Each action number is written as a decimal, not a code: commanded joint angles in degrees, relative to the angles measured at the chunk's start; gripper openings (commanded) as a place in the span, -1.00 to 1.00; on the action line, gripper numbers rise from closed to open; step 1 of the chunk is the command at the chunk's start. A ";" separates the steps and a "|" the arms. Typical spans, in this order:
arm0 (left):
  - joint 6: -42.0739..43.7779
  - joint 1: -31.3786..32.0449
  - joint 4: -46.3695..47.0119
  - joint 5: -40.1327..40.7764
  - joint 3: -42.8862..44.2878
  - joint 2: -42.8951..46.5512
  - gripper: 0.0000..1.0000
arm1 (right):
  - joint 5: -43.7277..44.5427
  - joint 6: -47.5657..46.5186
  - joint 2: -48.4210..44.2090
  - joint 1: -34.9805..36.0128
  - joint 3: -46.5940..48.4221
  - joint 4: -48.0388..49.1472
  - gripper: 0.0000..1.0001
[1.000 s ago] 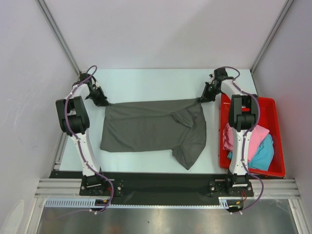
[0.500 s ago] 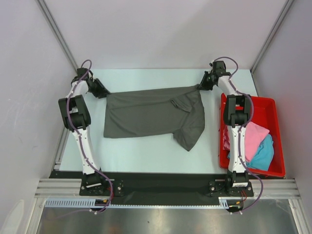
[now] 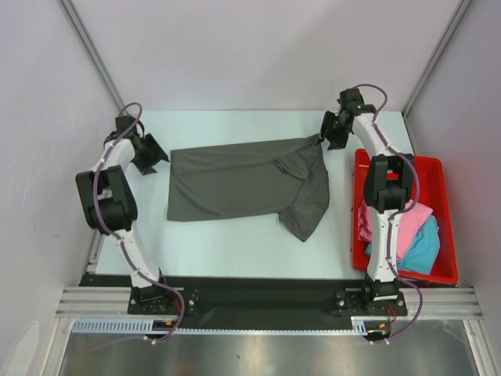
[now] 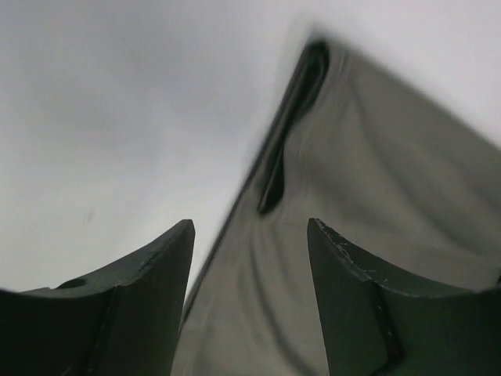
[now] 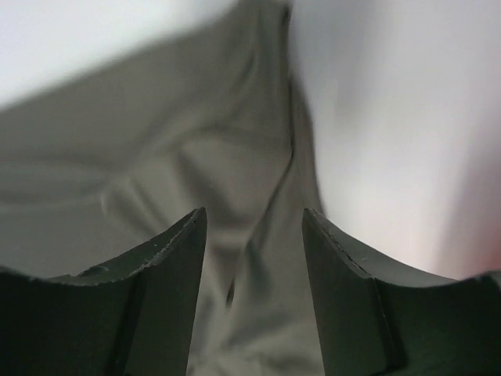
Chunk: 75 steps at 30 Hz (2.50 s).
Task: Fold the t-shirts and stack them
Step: Fold the tshirt
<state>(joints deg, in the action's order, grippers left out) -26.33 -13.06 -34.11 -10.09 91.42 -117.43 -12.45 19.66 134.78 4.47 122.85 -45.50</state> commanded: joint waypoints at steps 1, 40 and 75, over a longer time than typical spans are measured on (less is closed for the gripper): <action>0.49 0.84 1.59 3.93 -11.65 13.17 0.29 | 4.53 -2.08 -12.50 2.73 -6.81 -6.45 0.16; -8.39 6.65 2.36 3.41 -46.24 38.34 0.08 | -13.22 -1.47 -47.23 5.11 -64.12 7.88 0.13; -5.75 1.90 4.14 4.46 -45.62 29.54 -0.18 | -4.16 4.59 -40.04 6.52 -68.01 14.91 0.02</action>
<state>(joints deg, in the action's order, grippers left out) -32.93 -10.44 -30.35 -7.05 46.57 -87.99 -17.65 23.07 93.45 10.76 52.77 -32.53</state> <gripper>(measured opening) 0.407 0.505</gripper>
